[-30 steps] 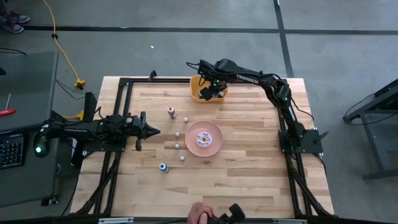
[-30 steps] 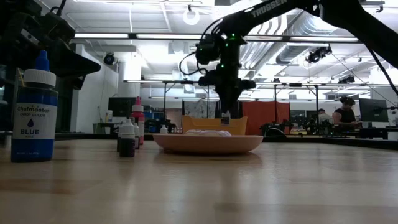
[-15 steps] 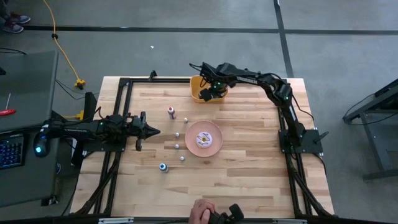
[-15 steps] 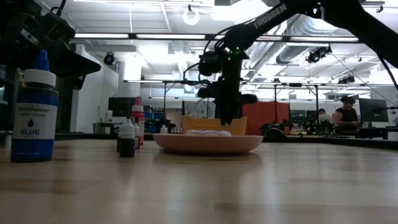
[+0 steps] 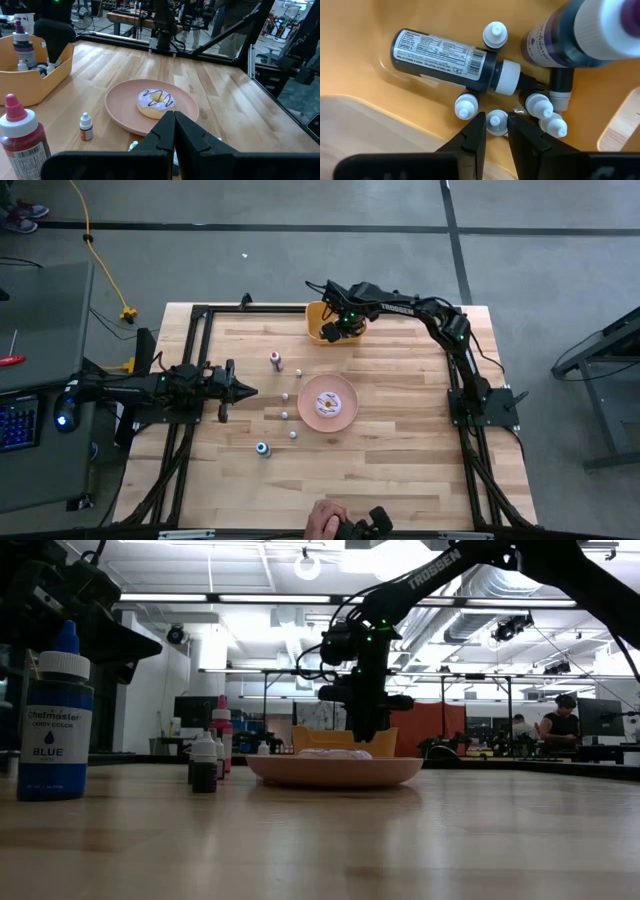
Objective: Pick & Place food coloring
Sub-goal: Put the small purple food coloring bottle into the orange bin, then put the small orange food coloring bottle into the orange bin
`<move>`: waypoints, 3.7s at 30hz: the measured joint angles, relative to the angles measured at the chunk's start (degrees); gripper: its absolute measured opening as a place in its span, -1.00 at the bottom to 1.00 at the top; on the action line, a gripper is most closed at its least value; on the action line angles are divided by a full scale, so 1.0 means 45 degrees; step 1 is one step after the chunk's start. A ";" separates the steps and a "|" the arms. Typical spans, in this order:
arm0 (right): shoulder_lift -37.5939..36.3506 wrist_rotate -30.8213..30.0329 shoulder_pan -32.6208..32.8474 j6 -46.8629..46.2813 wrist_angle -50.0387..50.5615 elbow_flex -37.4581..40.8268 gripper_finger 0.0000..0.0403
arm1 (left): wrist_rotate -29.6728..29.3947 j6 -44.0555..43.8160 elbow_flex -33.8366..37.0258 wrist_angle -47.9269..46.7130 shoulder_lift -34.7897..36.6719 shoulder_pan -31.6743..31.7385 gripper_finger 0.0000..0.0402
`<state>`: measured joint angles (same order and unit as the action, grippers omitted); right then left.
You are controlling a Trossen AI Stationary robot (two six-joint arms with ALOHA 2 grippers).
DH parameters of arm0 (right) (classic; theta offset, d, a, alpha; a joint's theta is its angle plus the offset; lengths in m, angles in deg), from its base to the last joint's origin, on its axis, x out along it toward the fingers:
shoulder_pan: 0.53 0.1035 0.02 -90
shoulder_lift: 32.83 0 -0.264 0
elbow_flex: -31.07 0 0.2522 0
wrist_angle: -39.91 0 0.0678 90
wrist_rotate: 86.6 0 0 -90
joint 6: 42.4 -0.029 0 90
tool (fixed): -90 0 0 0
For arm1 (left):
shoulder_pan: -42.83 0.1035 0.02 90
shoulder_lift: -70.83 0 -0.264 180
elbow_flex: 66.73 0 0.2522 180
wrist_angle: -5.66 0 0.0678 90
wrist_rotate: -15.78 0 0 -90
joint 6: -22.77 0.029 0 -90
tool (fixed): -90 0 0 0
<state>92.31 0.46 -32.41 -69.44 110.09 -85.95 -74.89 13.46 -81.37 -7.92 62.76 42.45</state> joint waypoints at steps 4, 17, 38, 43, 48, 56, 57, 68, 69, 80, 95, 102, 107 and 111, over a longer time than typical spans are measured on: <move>0.0005 -0.0124 -0.0004 0.0012 0.0005 0.0005 -0.65 | -0.0003 0.0000 0.0003 0.0000 -0.0002 -0.0005 -1.00; 0.0000 -0.0585 -0.0107 0.0100 0.0175 0.0010 -0.65 | 0.0000 0.0002 0.0001 0.0000 -0.0001 -0.0001 -1.00; 0.0000 -0.0696 0.0010 0.0095 -0.0175 -0.0767 -0.65 | 0.0005 0.0001 0.0003 0.0000 -0.0002 -0.0002 -1.00; 0.0015 -0.0953 0.0015 0.0057 -0.0238 -0.0765 -0.65 | 0.0005 0.0002 0.0000 0.0000 0.0002 -0.0005 -1.00; 0.0029 -0.1028 0.0015 0.0008 -0.0401 -0.0602 -0.65 | 0.0005 0.0001 0.0001 -0.0002 -0.0002 -0.0004 -1.00; 0.0049 -0.1037 0.0010 -0.0040 -0.0713 0.0012 -0.65 | 0.0005 0.0000 0.0000 0.0000 0.0000 -0.0004 -1.00; 0.0049 -0.1113 0.0010 -0.0036 -0.0721 0.0019 -0.65 | 0.0005 -0.0001 0.0002 -0.0002 -0.0001 -0.0002 -1.00; 0.0049 -0.1988 -0.0049 -0.0322 -0.1454 0.0015 -0.65 | 0.0005 -0.0001 0.0000 0.0000 -0.0002 -0.0003 -1.00; 0.0049 -0.1992 -0.0049 -0.0327 -0.1515 0.0015 -0.65 | 0.0005 -0.0002 0.0001 0.0000 -0.0002 -0.0004 -1.00; 0.0049 -0.1750 0.0005 -0.0609 -0.0964 0.0015 -0.65 | 0.0005 0.0002 0.0001 -0.0001 0.0002 -0.0004 -1.00; 0.0049 -0.1587 0.0024 -0.0424 -0.0787 0.0015 -0.49 | 0.0005 -0.0002 0.0003 0.0000 -0.0002 -0.0005 -1.00; -0.0069 -0.1434 0.0096 -0.0283 -0.0787 0.0015 -0.27 | 0.0005 0.0002 0.0000 -0.0005 0.0002 -0.0004 -1.00; -0.0649 -0.1001 0.0269 -0.0155 -0.0797 0.0015 -0.21 | 0.0005 0.0000 0.0003 0.0000 0.0000 -0.0002 -1.00; -0.1308 -0.0393 0.0578 0.0329 -0.0940 0.0015 -0.20 | 0.0005 0.0002 0.0000 0.0000 0.0000 -0.0002 -1.00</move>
<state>86.42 -1.32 -29.81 -67.96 105.86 -85.89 -74.87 13.47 -81.37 -7.92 62.76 42.44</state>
